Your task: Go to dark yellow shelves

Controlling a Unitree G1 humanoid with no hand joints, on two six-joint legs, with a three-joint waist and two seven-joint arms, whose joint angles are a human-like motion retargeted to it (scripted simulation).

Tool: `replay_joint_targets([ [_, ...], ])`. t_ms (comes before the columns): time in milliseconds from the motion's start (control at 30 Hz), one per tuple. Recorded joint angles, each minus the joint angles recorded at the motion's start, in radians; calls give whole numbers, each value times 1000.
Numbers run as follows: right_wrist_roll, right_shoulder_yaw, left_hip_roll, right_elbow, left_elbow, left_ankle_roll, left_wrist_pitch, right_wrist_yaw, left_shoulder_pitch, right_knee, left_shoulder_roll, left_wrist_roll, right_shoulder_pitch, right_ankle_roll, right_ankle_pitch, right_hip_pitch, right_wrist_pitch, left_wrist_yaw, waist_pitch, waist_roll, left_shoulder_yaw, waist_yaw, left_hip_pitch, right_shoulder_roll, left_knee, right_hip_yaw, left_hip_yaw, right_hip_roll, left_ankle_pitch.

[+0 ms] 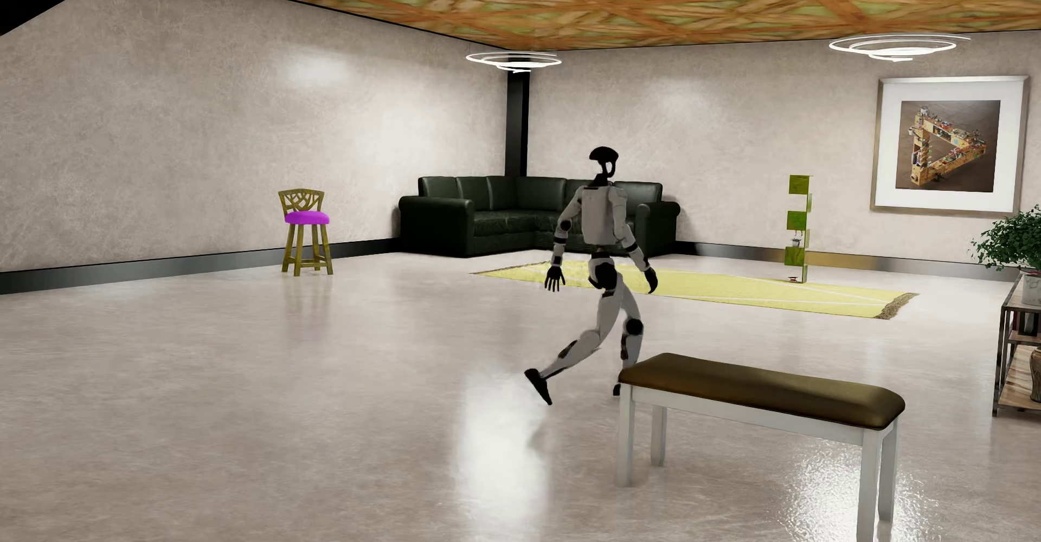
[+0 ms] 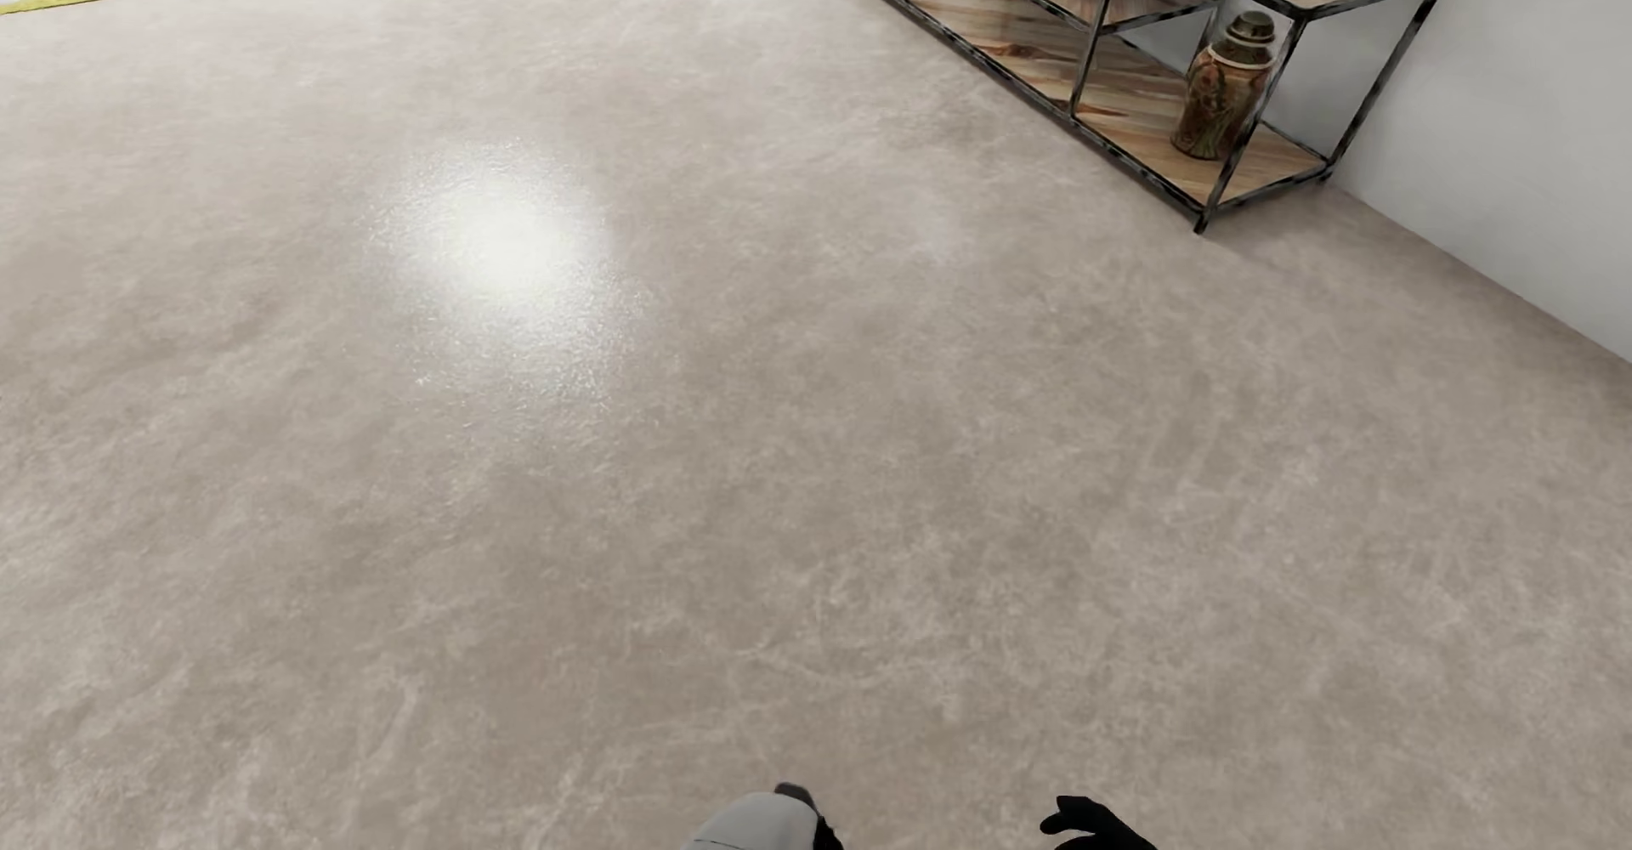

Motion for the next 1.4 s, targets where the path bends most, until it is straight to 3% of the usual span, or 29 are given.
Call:
replay_joint_targets([
  [33,0,11,-54,83,17,0,0,0,-26,235,-2,0,21,0,101,-56,0,0,30,-8,-15,-19,37,15,115,0,0,-43,-46],
  [100,0,107,-147,213,-63,0,0,0,-85,756,-10,0,38,0,60,-323,0,0,47,17,-54,-77,183,5,69,0,0,-37,-80],
  [133,0,170,-169,249,-138,0,0,0,-93,854,-19,0,62,0,44,-437,0,0,50,45,-37,-149,287,-2,4,0,0,-19,-42],
  [200,0,193,-179,300,-272,0,0,0,-132,732,-33,0,140,0,135,-641,0,0,50,78,-3,-269,514,12,-151,0,0,22,29],
  [267,0,219,-137,295,-378,0,0,0,-176,320,-39,0,213,0,313,-769,0,0,46,90,9,-387,688,19,-257,0,0,27,101],
  [300,0,216,-108,297,-431,0,0,0,-198,113,-31,0,244,0,344,-819,0,0,37,82,14,-415,758,31,-288,0,0,16,118],
  [333,0,224,-85,279,-492,0,0,0,-216,-71,-15,0,269,0,218,-849,0,0,29,60,17,-421,835,39,-298,0,0,-4,157],
  [400,0,215,-15,294,-600,0,0,0,-226,-234,10,0,269,0,-188,-926,0,0,6,37,53,-465,891,58,-287,0,0,-53,251],
  [433,0,203,30,285,-613,0,0,0,-228,-220,9,0,266,0,-215,-945,0,0,14,39,67,-498,929,52,-269,0,0,-60,342],
  [467,0,200,55,295,-587,0,0,0,-218,-178,-3,0,255,0,-95,-976,0,0,5,47,72,-503,953,44,-243,0,0,-45,446],
  [533,0,190,96,326,-461,0,0,0,-180,-5,-33,0,219,0,259,-1042,0,0,-42,77,71,-452,871,31,-34,0,0,37,735],
  [567,0,190,104,335,-382,0,0,0,-177,90,-44,0,187,0,258,-997,0,0,-14,92,53,-422,789,19,164,0,0,85,700],
  [633,0,166,76,327,-258,0,0,0,-189,35,-46,0,103,0,183,-753,0,0,42,79,-16,-347,562,1,540,0,0,153,213],
  [667,0,170,49,312,-229,0,0,0,-170,-27,-38,0,63,0,114,-628,0,0,42,51,-27,-293,434,-7,604,0,0,153,32],
  [700,0,177,26,225,-205,0,0,0,-150,-104,-22,0,52,0,37,-461,0,0,73,24,-49,-228,372,-36,547,0,0,136,-60],
  [800,0,95,34,126,-155,0,0,0,-87,-272,13,0,-58,0,-204,-147,0,0,73,-27,-4,-68,164,-59,103,0,0,80,-51],
  [867,0,64,72,62,-119,0,0,0,-69,-289,22,0,-148,0,-298,-41,0,0,45,-23,17,7,93,-79,-265,0,0,70,-1],
  [933,0,23,105,4,-92,0,0,0,-46,-250,30,0,-180,0,-275,57,0,0,49,-41,38,73,30,-83,-239,0,0,7,-25],
  [967,0,4,96,-13,-65,0,0,0,-35,-184,28,0,-166,0,-195,91,0,0,49,-55,37,93,21,-68,-135,0,0,-28,-7],
  [1000,0,-8,79,-13,-34,0,0,0,-28,-57,23,0,-137,0,-41,61,0,0,23,-80,34,96,-8,-42,-21,0,0,-51,60],
  [1067,0,10,-30,27,3,0,0,0,-48,375,11,0,-62,0,305,-73,0,0,57,-125,22,26,93,-1,107,0,0,-85,41],
  [1133,0,122,-82,126,-66,0,0,0,-72,720,-15,0,-34,0,157,-303,0,0,84,-119,36,-70,282,30,43,0,0,-46,-17],
  [1167,0,78,-66,166,-132,0,0,0,-82,728,-34,0,18,0,124,-426,0,0,76,-85,58,-133,383,60,-27,0,0,10,-18],
  [1200,0,111,-70,204,-209,0,0,0,-89,624,-41,0,64,0,161,-518,0,0,80,-70,79,-203,496,63,-106,0,0,33,-18],
  [1267,0,178,-36,270,-375,0,0,0,-124,198,-40,0,152,0,315,-656,0,0,77,-39,94,-324,681,58,-222,0,0,62,-26],
  [1300,0,188,-29,299,-450,0,0,0,-165,-16,-32,0,185,0,264,-710,0,0,70,-44,99,-369,739,56,-246,0,0,43,-45],
  [1333,0,307,-28,335,-500,0,0,0,-214,-184,-16,0,196,0,9,-739,0,0,65,-52,96,-404,793,39,-263,0,0,29,-78],
  [1367,0,341,-15,345,-551,0,0,0,-248,-218,-7,0,229,0,-260,-772,0,0,59,-58,115,-445,844,30,-257,0,0,5,-116],
  [1400,0,368,-8,354,-578,0,0,0,-277,-206,-5,0,255,0,-335,-809,0,0,60,-63,140,-487,888,22,-250,0,0,-30,-138],
])
